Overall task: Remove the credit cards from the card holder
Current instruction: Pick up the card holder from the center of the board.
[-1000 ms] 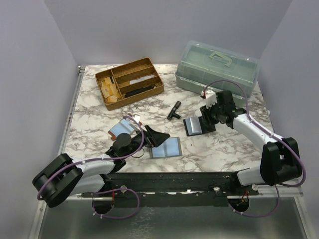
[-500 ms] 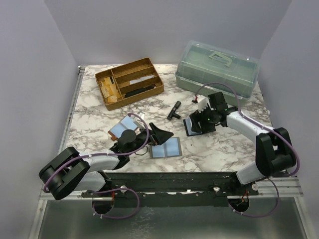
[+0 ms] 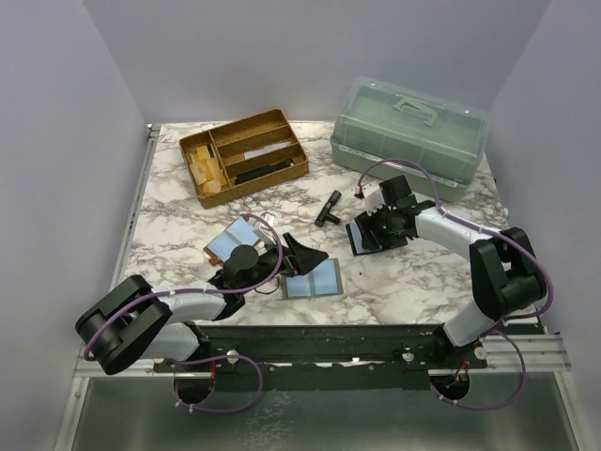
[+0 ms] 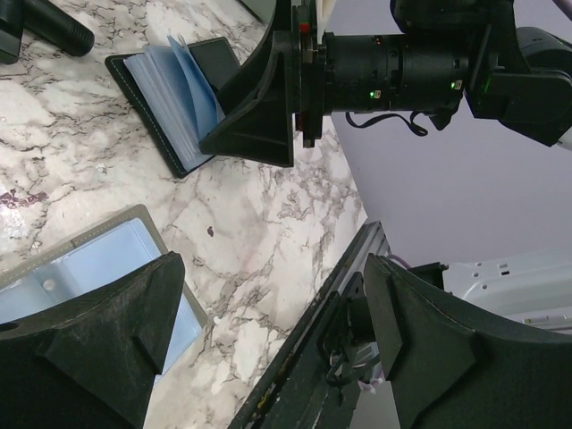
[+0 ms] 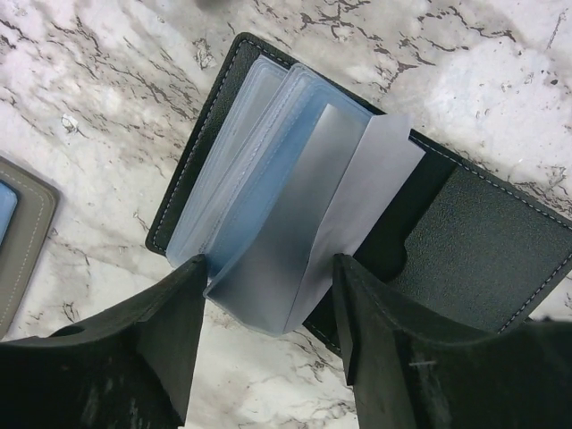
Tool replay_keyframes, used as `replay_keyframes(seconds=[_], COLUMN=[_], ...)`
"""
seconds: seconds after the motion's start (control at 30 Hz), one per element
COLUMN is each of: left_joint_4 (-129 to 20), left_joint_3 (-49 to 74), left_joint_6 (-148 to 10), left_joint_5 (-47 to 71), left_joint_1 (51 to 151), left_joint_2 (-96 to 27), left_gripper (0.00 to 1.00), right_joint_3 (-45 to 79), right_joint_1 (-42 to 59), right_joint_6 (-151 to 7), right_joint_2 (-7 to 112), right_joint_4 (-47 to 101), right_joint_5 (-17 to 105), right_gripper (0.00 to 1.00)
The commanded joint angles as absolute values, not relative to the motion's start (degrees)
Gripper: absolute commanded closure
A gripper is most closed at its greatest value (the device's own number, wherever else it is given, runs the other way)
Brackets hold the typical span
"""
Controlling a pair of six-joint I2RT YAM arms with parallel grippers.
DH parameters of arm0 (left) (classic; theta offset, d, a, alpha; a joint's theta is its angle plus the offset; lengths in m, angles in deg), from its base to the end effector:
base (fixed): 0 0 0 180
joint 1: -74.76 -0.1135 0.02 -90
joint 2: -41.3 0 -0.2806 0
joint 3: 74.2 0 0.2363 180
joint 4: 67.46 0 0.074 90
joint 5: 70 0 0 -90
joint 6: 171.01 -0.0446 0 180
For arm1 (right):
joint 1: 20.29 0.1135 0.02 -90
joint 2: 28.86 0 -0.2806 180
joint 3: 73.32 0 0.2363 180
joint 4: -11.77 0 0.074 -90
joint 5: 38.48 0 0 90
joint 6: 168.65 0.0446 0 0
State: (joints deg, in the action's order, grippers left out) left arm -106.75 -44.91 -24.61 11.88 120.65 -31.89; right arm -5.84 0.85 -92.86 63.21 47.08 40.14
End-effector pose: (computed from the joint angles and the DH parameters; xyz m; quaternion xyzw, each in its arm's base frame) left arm 0.1534 -0.1673 0.2088 -0.0193 0.7344 -0.5594 0.3838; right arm 0.2804 0.1179 0.1937 -0.3163 0.9078 0.1112 0.2521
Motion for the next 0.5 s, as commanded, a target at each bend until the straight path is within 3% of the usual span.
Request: replay_keyframes(seconds=[0.0, 0.13, 0.33, 0.47], left_joint_4=[-108.8, -109.1, -109.4, -109.6], left_joint_3=[-44.4, -44.4, -44.3, -43.7], left_joint_6=[-25.0, -24.8, -24.7, -24.8], left_joint_5=[10.7, 10.7, 10.6, 10.3], left_joint_1=[120.8, 120.9, 120.9, 121.0], left_joint_2=[-32.6, -32.7, -33.0, -33.8], left_gripper=[0.12, 0.12, 0.12, 0.12], right_joint_3=[-5.3, -5.2, -5.9, -6.8], right_joint_1=[1.0, 0.4, -2.3, -3.9], right_joint_6=[-92.8, -92.2, -92.2, -92.3], right_joint_2=[63.6, 62.2, 60.4, 58.6], right_joint_4=[47.0, 47.7, 47.3, 47.2], right_joint_5=[42.7, 38.3, 39.8, 40.5], right_gripper=[0.42, 0.40, 0.67, 0.67])
